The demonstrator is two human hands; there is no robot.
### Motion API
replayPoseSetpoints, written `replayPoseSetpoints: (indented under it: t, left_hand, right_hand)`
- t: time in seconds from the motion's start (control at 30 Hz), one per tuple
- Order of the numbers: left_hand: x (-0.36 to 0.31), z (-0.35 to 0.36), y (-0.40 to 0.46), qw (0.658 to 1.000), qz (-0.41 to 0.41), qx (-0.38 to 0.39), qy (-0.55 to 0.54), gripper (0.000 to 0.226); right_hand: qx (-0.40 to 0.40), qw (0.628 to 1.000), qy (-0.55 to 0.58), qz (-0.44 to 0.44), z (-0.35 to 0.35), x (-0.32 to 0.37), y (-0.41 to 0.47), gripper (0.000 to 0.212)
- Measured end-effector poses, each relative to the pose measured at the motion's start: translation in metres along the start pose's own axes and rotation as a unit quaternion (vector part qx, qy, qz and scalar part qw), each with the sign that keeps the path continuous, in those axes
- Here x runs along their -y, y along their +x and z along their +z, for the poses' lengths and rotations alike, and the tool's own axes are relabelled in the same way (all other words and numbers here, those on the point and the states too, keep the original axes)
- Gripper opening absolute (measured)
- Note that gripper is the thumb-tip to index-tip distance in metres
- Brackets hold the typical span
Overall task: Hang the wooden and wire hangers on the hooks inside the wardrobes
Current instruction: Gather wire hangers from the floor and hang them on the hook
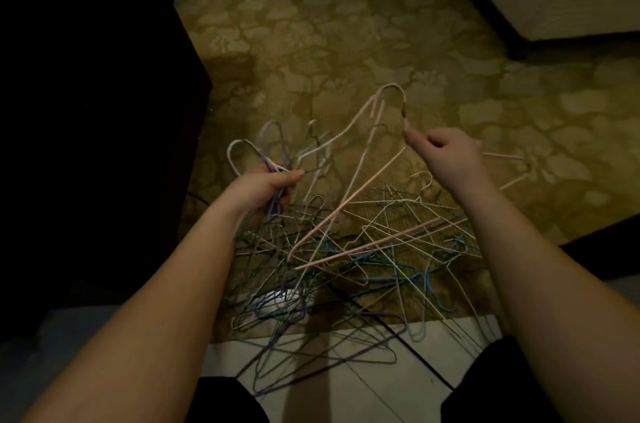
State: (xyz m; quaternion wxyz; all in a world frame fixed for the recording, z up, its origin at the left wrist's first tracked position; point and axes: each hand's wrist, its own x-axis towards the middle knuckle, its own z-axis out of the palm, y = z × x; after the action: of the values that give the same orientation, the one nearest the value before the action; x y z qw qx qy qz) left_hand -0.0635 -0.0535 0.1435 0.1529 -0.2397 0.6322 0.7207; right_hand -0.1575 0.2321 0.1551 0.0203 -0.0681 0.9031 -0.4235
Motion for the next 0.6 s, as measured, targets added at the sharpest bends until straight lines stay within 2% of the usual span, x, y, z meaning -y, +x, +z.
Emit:
replayPoseSetpoints:
  t: [0.07, 0.13, 0.23, 0.33, 0.4, 0.5, 0.6]
  left_hand:
    - [-0.002, 0.017, -0.004, 0.998, -0.022, 0.057, 0.002, 0.015]
    - [-0.003, 0.032, -0.008, 0.992, -0.036, 0.118, -0.019, 0.025]
    - [-0.002, 0.039, -0.009, 0.988, -0.046, 0.146, -0.034, 0.040]
    - [-0.003, 0.039, -0.011, 0.983, -0.045, 0.176, 0.005, 0.038]
    - [-0.004, 0.036, -0.010, 0.981, -0.038, 0.188, 0.022, 0.035]
    - [-0.007, 0.025, -0.010, 0.982, -0.034, 0.186, 0.003, 0.039]
    - [-0.015, 0.006, -0.014, 0.982, -0.022, 0.179, -0.048, 0.026]
  right_hand:
    - [0.032, 0.999, 0.014, -0.026, 0.009, 0.007, -0.001, 0.065]
    - [0.046, 0.997, -0.020, -0.058, 0.016, 0.014, -0.003, 0.066]
    - [0.032, 0.992, -0.087, -0.080, 0.024, 0.015, 0.000, 0.058]
    - [0.042, 0.996, -0.026, -0.072, 0.029, 0.014, 0.001, 0.056]
    - [0.027, 0.996, -0.004, -0.088, 0.033, 0.020, 0.000, 0.043]
    - [-0.063, 0.993, 0.004, -0.097, 0.036, 0.029, 0.002, 0.025]
    - [-0.201, 0.971, 0.130, 0.006, 0.032, 0.019, 0.014, 0.014]
